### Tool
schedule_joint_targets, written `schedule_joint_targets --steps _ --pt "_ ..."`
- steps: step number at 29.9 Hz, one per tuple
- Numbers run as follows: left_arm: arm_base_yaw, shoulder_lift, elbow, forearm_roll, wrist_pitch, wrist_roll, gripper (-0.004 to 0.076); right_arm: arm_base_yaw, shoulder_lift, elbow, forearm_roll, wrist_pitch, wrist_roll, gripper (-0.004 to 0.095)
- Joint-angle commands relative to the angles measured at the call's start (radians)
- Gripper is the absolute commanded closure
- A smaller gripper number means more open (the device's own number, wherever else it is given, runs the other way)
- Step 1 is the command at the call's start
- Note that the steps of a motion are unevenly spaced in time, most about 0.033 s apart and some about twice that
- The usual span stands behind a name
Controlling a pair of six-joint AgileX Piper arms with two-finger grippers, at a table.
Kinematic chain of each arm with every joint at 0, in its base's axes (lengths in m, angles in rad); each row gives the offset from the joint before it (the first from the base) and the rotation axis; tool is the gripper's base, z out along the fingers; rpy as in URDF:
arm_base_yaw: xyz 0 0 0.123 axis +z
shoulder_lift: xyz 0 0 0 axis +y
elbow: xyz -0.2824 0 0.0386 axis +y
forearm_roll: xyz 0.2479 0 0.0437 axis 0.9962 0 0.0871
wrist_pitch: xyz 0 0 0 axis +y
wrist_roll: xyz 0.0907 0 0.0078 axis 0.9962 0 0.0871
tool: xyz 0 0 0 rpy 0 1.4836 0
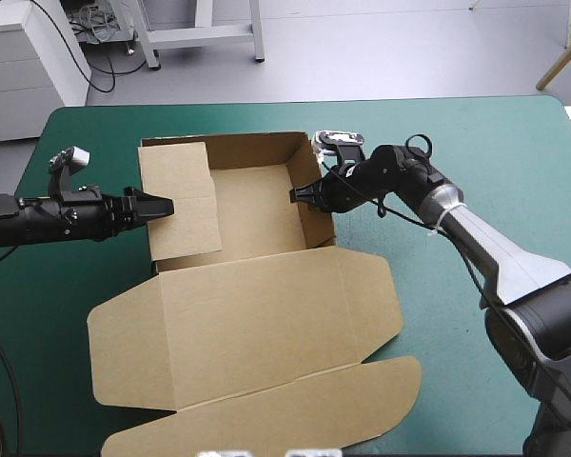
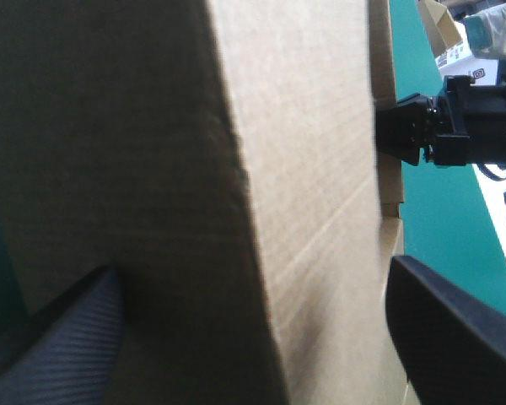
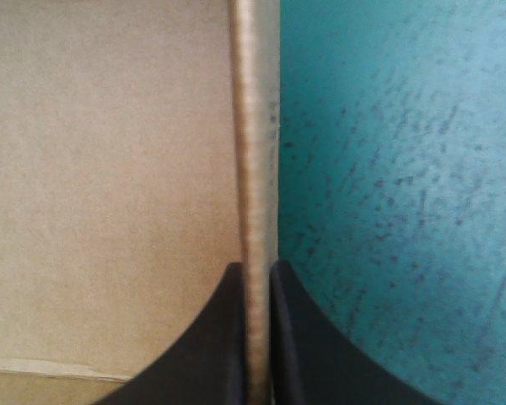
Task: Fold the box
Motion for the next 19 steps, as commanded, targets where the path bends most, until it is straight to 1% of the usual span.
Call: schedule_joint_targets --steps 1,6,10,14,17,19 --pt "-0.006 -0.027 -0.029 -0.031 0.086 -0.015 0.0129 0.033 -0.037 -0.029 0.042 -0.074 0.02 0.0925" --pt "-0.006 -0.027 -0.029 0.108 0.07 -0.081 0.0209 0.053 -0.023 -0.029 0.046 -0.091 0.02 0.0925" --pt "-0.016 -0.027 -0.029 0.196 0.042 -0.139 0.0246 0.06 -0.019 -0.029 0.046 -0.098 0.025 0.0925" --pt "-0.084 -0.027 -0.029 0.345 -0.03 -0.256 0.0253 0.072 -0.018 -0.029 0.046 -0.107 0.028 0.0925" --pt "-0.166 -0.027 -0.029 0.45 -0.091 -0.338 0.0259 0.081 -0.018 -0.029 0.042 -0.114 0.033 0.0925" --pt "-0.221 -0.027 -0.029 0.505 -0.143 -0.41 0.0291 0.087 -0.018 -0.029 0.033 -0.111 0.033 0.0925"
